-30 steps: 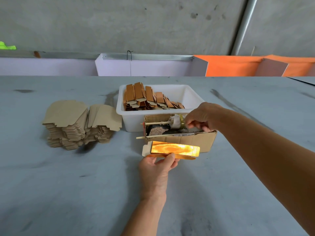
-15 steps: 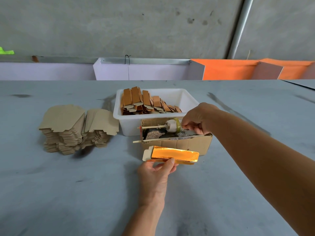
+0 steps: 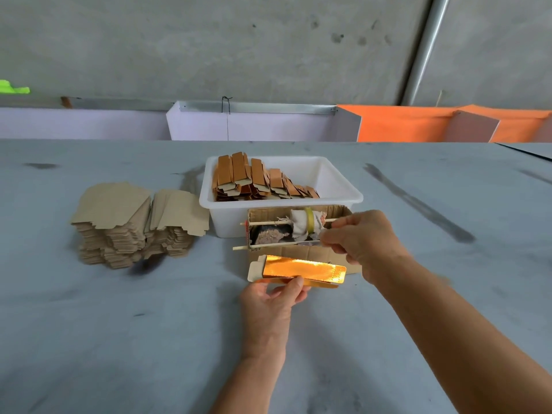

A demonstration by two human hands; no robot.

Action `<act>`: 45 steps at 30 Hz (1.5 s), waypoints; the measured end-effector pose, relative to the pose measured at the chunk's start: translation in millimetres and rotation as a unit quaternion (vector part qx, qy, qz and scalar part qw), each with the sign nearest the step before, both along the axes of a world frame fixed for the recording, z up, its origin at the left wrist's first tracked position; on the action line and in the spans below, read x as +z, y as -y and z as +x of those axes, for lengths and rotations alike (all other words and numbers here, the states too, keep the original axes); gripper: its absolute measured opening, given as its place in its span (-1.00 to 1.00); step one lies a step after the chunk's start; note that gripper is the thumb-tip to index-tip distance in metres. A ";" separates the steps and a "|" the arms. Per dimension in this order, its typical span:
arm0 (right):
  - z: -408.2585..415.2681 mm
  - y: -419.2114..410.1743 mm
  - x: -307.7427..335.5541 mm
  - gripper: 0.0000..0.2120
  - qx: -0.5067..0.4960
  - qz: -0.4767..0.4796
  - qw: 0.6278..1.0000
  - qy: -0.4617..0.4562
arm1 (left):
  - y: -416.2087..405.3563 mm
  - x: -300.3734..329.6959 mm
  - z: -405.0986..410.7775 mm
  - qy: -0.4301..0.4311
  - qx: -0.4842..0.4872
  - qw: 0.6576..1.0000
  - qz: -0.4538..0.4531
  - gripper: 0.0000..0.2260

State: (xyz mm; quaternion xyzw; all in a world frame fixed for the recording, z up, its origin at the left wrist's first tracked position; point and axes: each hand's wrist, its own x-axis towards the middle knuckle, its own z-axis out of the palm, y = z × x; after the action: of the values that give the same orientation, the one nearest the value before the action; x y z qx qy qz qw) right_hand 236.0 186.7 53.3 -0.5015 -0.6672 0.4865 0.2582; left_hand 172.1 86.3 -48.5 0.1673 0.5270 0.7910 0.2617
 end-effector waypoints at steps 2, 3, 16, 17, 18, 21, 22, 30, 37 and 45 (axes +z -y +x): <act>4.4 4.4 -7.7 -0.76 -0.011 -0.005 0.999 -0.031 | 0.2 0.0 0.2 0.002 0.001 1.000 -0.005 -0.87; 5.6 5.6 -10.8 -0.76 -0.015 -0.010 0.999 -0.042 | 0.3 0.2 0.1 0.004 0.003 1.000 -0.006 -0.87; 11.4 8.3 -26.7 -0.86 -0.021 -0.005 0.997 -0.071 | 0.7 -1.4 -0.9 0.003 0.009 0.999 -0.033 -0.90; 11.3 8.5 -27.1 -0.86 -0.022 -0.006 0.997 -0.070 | 0.7 -1.6 -1.2 0.005 0.010 0.999 -0.034 -0.91; 11.1 8.9 -27.5 -0.86 -0.022 -0.007 0.997 -0.070 | 0.6 -1.8 -1.5 0.008 0.011 0.999 -0.035 -0.91; 10.9 9.7 -28.3 -0.86 -0.022 -0.008 0.997 -0.070 | 1.0 -2.2 -1.6 0.013 0.011 0.999 -0.035 -0.90; 11.1 10.0 -28.4 -0.86 -0.021 -0.008 0.997 -0.070 | 1.2 -1.9 -1.4 0.013 0.010 0.999 -0.035 -0.90; 12.4 8.2 -28.0 -0.83 -0.025 -0.002 0.997 -0.071 | 1.9 0.8 -0.3 0.014 0.010 1.000 -0.024 -0.87; 14.7 8.3 -31.8 -0.81 -0.020 0.009 0.998 -0.056 | 1.7 -0.6 -1.1 0.015 0.011 0.999 -0.027 -0.90; 14.4 8.4 -43.7 -0.78 -0.017 0.036 0.998 -0.056 | 7.2 -0.9 -4.5 0.056 0.037 0.998 0.007 -0.88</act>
State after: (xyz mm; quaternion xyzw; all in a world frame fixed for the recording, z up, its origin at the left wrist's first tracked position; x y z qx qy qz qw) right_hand 250.4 178.3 9.6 -0.4751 -0.6603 0.4847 0.3215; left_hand 167.6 79.0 -49.3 0.1052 0.5116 0.8119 0.2606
